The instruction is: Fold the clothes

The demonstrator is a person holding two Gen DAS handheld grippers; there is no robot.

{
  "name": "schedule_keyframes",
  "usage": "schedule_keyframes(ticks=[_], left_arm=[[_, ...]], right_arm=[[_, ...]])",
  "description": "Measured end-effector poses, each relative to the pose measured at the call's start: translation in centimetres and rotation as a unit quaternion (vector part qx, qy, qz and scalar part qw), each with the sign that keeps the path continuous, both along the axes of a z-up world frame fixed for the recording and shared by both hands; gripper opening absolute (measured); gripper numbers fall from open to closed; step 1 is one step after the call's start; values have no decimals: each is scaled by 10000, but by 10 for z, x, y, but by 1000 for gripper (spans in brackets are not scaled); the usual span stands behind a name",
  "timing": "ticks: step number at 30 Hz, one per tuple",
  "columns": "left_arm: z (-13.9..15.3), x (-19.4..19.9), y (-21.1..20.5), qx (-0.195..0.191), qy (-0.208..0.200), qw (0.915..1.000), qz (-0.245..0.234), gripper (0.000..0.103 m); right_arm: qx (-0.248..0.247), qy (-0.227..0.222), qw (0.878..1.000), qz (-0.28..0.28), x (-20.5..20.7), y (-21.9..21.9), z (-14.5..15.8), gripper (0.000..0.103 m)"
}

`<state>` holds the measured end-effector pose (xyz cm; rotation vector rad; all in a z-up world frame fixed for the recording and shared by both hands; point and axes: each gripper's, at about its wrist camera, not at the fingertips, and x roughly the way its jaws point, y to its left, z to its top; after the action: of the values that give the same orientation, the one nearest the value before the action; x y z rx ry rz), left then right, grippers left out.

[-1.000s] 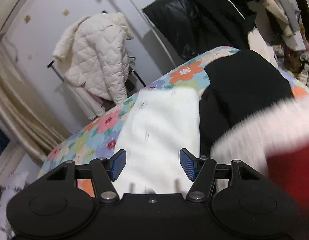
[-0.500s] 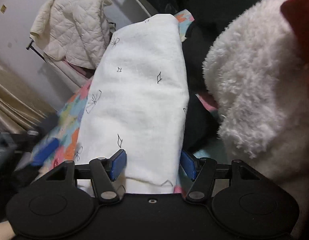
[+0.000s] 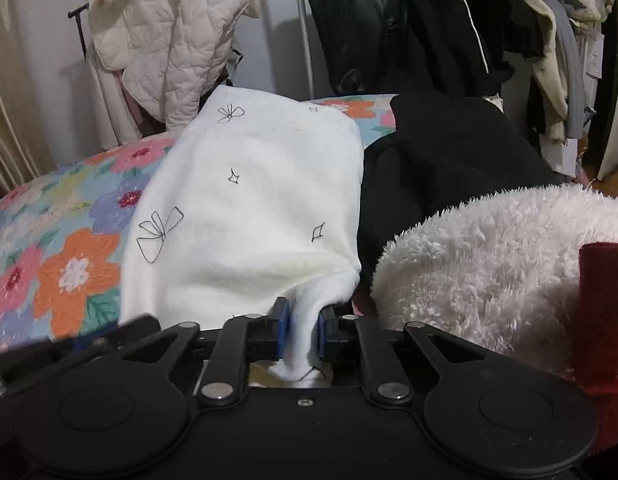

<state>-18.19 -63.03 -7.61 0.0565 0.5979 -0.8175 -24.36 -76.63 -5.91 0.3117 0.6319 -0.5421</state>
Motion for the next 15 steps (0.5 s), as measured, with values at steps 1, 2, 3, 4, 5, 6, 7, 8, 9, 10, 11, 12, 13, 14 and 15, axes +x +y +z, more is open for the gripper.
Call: schedule_keyframes(ticks=[1, 2, 3, 4, 5, 6, 7, 8, 9, 10, 11, 12, 13, 14, 15], left_arm=[[7, -2, 3, -23, -137, 9999, 41, 11], [17, -3, 9, -144, -274, 9995, 61, 13], [27, -5, 15, -316, -412, 9986, 71, 15], [37, -4, 21, -497, -513, 9974, 47, 22], [46, -2, 25, -701, -544, 9960, -44, 28], [55, 4, 25, -910, -478, 9945, -216, 31], [61, 13, 23, -1069, -347, 9929, -396, 32], [65, 23, 17, -1148, -179, 9914, -594, 32], [69, 33, 9, -1195, 1, 9895, -807, 32], [71, 42, 0, -1179, 111, 9879, -1005, 32], [71, 51, -11, -1129, 185, 9862, -1194, 33], [68, 60, -22, -985, 280, 9865, -1279, 33], [62, 70, -34, -742, 431, 9883, -1258, 33], [54, 78, -46, -473, 604, 9897, -1210, 33], [44, 87, -57, -137, 787, 9908, -1094, 33]], right_arm=[[-67, -62, 10000, -24, -4, 3, 7, 31], [-174, -203, 9996, -42, -11, 7, 16, 37], [-288, -392, 9988, -36, -18, 11, 25, 40], [-405, -616, 9973, 9, -26, 14, 34, 45], [-455, -812, 9956, 87, -25, 14, 40, 46], [-391, -991, 9941, 193, -26, 13, 43, 46], [-181, -1107, 9932, 300, -25, 10, 41, 46], [75, -1089, 9934, 361, -22, 6, 35, 46], [334, -1038, 9932, 409, -19, 2, 29, 46], [496, -894, 9936, 471, -13, 1, 21, 46], [631, -724, 9939, 536, -7, 2, 13, 46], [765, -553, 9937, 600, 0, 2, 5, 46], [850, -369, 9938, 620, 6, 2, -3, 46], [872, -221, 9939, 634, 10, 3, -8, 47], [863, -96, 9939, 674, 15, 5, -11, 47]])
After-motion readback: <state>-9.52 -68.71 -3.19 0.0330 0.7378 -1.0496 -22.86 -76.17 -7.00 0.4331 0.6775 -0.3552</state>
